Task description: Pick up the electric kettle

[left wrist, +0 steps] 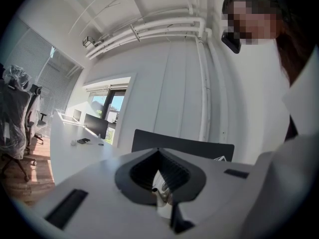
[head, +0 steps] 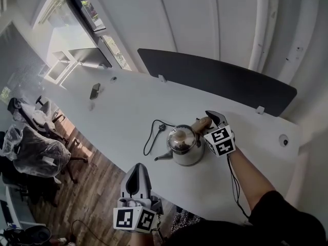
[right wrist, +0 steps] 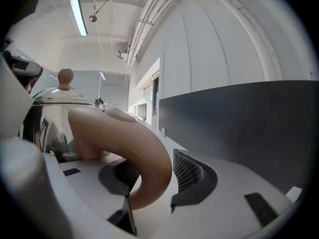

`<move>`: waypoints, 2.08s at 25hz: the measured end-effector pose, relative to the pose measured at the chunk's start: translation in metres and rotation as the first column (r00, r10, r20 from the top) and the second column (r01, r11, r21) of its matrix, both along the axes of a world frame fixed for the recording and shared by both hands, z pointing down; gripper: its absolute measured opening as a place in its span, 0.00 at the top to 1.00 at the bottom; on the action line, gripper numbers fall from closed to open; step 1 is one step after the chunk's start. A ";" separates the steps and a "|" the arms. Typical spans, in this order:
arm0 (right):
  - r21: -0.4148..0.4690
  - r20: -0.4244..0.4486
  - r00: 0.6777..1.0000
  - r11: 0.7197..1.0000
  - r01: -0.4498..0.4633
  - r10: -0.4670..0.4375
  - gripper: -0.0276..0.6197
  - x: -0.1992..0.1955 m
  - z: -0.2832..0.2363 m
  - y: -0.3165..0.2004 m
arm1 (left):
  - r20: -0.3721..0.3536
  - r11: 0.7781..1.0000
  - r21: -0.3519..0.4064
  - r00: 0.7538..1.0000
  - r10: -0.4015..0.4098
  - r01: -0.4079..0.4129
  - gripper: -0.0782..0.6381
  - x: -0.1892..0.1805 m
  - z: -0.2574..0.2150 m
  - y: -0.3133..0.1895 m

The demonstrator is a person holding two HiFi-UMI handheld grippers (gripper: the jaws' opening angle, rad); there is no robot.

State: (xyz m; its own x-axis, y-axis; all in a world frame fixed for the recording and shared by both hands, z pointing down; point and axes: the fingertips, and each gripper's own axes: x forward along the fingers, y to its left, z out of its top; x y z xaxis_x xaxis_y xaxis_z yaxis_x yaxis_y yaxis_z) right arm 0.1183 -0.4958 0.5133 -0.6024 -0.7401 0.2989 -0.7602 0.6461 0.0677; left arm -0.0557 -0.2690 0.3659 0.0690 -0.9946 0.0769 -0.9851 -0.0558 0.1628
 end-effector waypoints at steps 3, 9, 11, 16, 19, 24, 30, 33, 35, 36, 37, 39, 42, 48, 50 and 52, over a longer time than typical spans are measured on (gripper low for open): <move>0.008 0.007 1.000 1.000 0.001 -0.001 0.68 -0.003 0.000 -0.004 | 0.001 1.000 -0.004 1.000 0.000 0.000 0.89 -0.001 0.002 0.002; 0.021 -0.033 0.999 0.999 0.033 -0.032 0.78 -0.009 0.002 -0.002 | 0.001 1.000 -0.014 1.000 -0.010 0.010 0.89 -0.004 0.006 0.005; 0.013 -0.044 0.999 0.999 0.032 -0.031 0.79 -0.008 0.003 -0.002 | 0.001 1.000 -0.015 1.000 -0.014 0.014 0.89 -0.005 0.007 0.007; -0.031 -0.074 0.997 0.999 0.022 -0.024 0.79 -0.002 0.006 0.004 | -0.002 0.999 -0.020 1.000 -0.026 0.025 0.89 -0.008 0.009 0.009; -0.049 -0.071 0.997 0.999 -0.013 0.010 0.79 0.002 0.007 0.006 | -0.009 0.999 -0.029 1.000 -0.018 0.018 0.89 -0.007 0.012 0.010; -0.056 -0.053 0.996 0.995 -0.078 0.075 0.79 0.010 0.005 0.011 | -0.013 0.999 -0.046 1.000 -0.012 0.011 0.89 -0.007 0.015 0.013; -0.068 -0.007 0.986 0.983 -0.168 0.168 0.79 0.020 0.006 0.016 | -0.027 0.999 -0.040 1.000 -0.013 0.012 0.89 -0.012 0.015 0.016; -0.063 -0.006 0.981 0.979 -0.193 0.193 0.79 0.021 0.005 0.018 | -0.029 0.999 -0.035 0.999 -0.018 0.017 0.89 -0.014 0.014 0.018; -0.052 -0.011 0.979 0.977 -0.205 0.205 0.79 0.022 0.002 0.018 | -0.029 0.999 -0.033 0.999 -0.021 0.020 0.89 -0.014 0.014 0.019; -0.047 -0.012 0.978 0.977 -0.210 0.209 0.79 0.023 0.001 0.018 | -0.030 0.999 -0.031 0.999 -0.023 0.022 0.89 -0.015 0.014 0.020; -0.045 -0.012 0.977 0.976 -0.213 0.213 0.79 0.023 0.000 0.018 | -0.031 0.999 -0.030 0.999 -0.025 0.024 0.89 -0.015 0.013 0.020; -0.048 -0.009 0.974 0.973 -0.226 0.225 0.79 0.026 -0.002 0.018 | -0.033 0.999 -0.029 0.999 -0.026 0.025 0.89 -0.016 0.013 0.021; -0.058 0.014 0.967 0.965 -0.255 0.256 0.79 0.031 -0.008 0.019 | -0.036 0.999 -0.028 0.999 -0.025 0.024 0.89 -0.018 0.011 0.024; -0.029 0.077 0.956 0.959 -0.280 0.282 0.79 0.037 -0.039 0.017 | -0.041 1.000 -0.020 0.999 -0.021 0.020 0.89 -0.019 0.007 0.026; -0.021 0.094 0.952 0.956 -0.292 0.293 0.79 0.040 -0.052 0.018 | -0.041 1.000 -0.016 0.999 -0.018 0.017 0.89 -0.019 0.005 0.027; -0.013 0.115 0.946 0.953 -0.303 0.303 0.79 0.044 -0.067 0.020 | -0.041 1.000 -0.013 0.999 -0.016 0.016 0.89 -0.019 0.004 0.027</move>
State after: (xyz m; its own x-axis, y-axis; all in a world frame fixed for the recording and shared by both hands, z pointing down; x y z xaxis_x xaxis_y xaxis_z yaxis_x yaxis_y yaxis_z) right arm 0.1626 -0.4759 0.4461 -0.3794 -0.8942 0.2376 -0.9229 0.3840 -0.0285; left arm -0.0748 -0.2424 0.3698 0.0564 -0.9946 0.0866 -0.9784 -0.0378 0.2033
